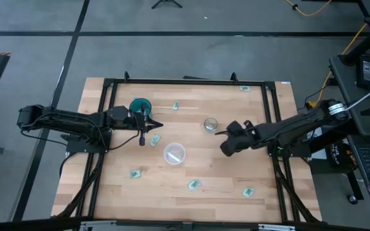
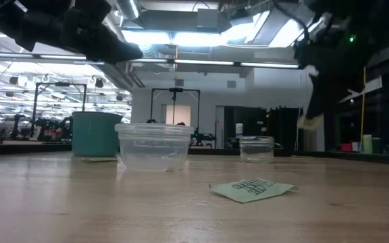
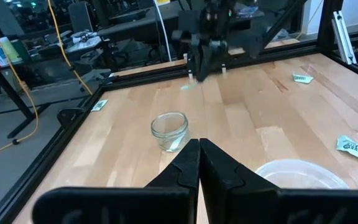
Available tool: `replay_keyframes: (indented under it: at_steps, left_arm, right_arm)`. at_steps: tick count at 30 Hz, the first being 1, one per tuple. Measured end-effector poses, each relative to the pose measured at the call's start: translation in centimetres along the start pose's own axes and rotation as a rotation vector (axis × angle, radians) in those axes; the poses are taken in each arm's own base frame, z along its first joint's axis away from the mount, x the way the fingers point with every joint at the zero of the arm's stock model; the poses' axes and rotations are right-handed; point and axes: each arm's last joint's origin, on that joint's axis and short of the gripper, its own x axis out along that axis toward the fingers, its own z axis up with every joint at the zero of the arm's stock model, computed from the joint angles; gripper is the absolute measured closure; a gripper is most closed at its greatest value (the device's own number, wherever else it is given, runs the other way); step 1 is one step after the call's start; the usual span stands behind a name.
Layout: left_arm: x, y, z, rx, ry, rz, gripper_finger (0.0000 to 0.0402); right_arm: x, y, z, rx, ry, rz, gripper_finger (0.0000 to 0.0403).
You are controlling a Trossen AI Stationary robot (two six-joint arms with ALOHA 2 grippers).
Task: Pick and place Stevia / Truvia into bins
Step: Put the white stevia packet into the transparent glass container
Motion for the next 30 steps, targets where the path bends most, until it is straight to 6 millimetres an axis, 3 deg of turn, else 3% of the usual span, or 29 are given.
replay_keyframes:
  at_steps: [10, 21, 30]
  left_arm:
    - [0.0, -0.1, -0.4, -0.003, 0.042, -0.009, 0.0398]
    - [0.0, -0.1, -0.4, -0.027, 0.043, -0.009, 0.0398]
    - [0.0, -0.1, -0.4, -0.027, 0.042, -0.008, 0.0398]
  right_arm:
    - [-2.2, -1.0, 0.8, -0.117, -0.104, 0.049, 0.0403]
    - [-0.6, -1.4, -2.3, -0.186, -0.365, 0.274, 0.0403]
    - [-1.6, -1.1, -1.7, -0.389, -0.565, 0.435, 0.0403]
